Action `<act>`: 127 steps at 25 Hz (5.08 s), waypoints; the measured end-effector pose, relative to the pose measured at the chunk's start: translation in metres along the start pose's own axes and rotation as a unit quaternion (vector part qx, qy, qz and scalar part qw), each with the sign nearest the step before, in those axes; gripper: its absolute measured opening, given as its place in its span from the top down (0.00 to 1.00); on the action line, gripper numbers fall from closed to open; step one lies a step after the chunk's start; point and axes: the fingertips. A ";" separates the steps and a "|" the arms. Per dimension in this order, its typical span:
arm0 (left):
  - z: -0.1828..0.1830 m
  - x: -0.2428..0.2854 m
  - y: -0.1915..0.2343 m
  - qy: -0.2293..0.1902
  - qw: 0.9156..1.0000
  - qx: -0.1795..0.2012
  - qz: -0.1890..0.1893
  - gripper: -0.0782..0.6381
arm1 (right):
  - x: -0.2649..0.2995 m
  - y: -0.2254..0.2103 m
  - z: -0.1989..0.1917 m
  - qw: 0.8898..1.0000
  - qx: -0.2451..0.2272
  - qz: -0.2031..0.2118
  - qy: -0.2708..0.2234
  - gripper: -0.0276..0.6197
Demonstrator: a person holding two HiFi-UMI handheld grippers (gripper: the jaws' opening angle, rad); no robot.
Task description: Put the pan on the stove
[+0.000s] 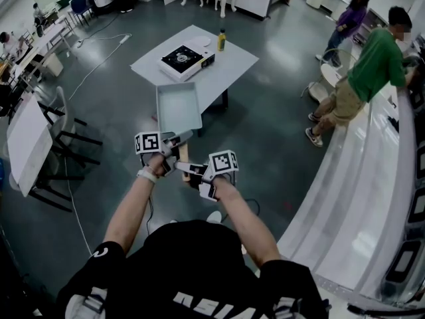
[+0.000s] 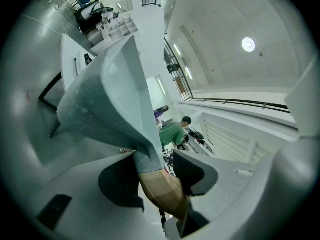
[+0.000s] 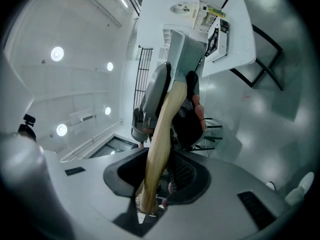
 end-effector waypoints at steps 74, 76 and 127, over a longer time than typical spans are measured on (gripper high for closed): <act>0.049 0.143 0.128 0.079 0.997 -0.012 0.015 0.64 | -0.064 -0.102 0.150 0.997 0.044 -0.038 -0.058 0.81; 0.057 0.149 0.130 0.077 0.997 -0.027 0.003 0.64 | -0.060 -0.103 0.162 0.997 0.040 -0.033 -0.062 0.81; 0.240 0.165 0.251 0.138 0.990 -0.043 0.001 0.64 | 0.042 -0.141 0.361 0.990 0.069 -0.075 -0.097 0.81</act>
Point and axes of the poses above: the fingertips, and each gripper's own axes: x forward along the fingers, y to its left, z out of its top, and after that the axes turned 13 degrees about -z, right-handed
